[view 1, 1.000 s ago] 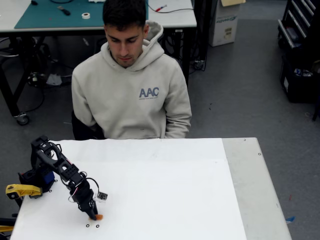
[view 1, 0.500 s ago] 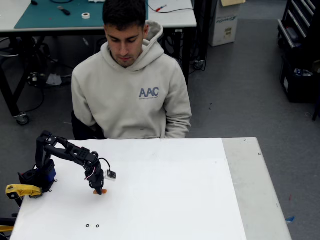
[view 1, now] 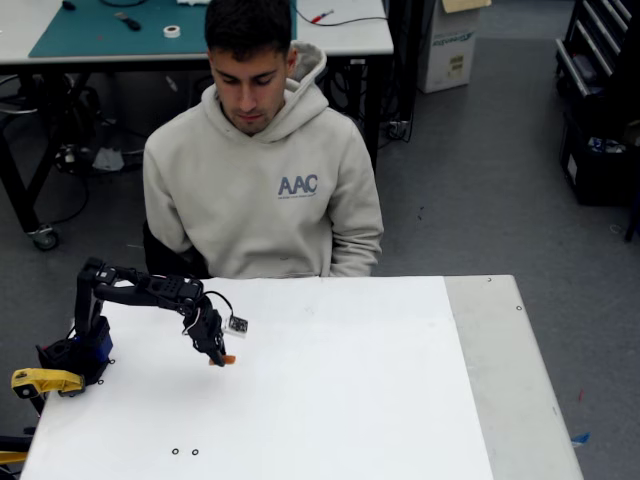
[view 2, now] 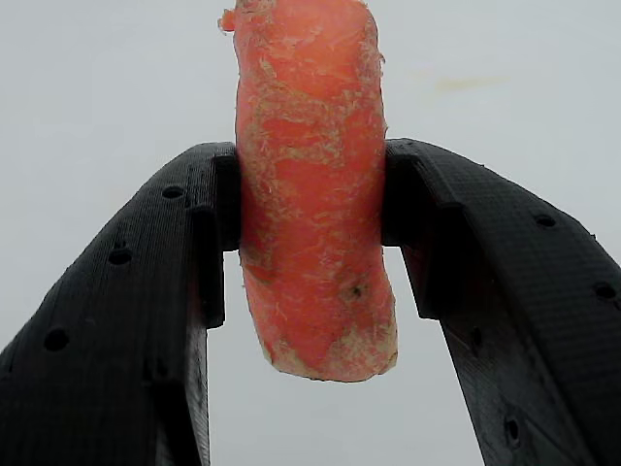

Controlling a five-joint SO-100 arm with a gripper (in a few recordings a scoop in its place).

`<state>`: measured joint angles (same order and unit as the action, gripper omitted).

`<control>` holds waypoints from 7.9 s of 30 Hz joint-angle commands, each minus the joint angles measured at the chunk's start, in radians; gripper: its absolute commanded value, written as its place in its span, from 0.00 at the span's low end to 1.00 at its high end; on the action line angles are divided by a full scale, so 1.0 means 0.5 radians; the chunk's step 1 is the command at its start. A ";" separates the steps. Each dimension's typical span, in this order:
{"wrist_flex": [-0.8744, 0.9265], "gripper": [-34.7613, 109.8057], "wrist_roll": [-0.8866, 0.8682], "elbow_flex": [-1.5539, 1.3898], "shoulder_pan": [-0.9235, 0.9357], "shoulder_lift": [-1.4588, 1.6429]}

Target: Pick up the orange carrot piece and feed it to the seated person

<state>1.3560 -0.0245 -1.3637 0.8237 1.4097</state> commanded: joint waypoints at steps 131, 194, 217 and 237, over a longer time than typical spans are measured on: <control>-0.985 0.23 -3.412 3.145 -1.847 -0.856; -1.476 0.41 -3.372 3.234 -1.577 -1.012; -1.473 0.41 -3.372 3.157 -0.902 -1.037; -1.491 0.30 -3.369 1.660 -0.675 -0.506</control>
<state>0.6335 -1.6950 -0.4418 0.4694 0.9327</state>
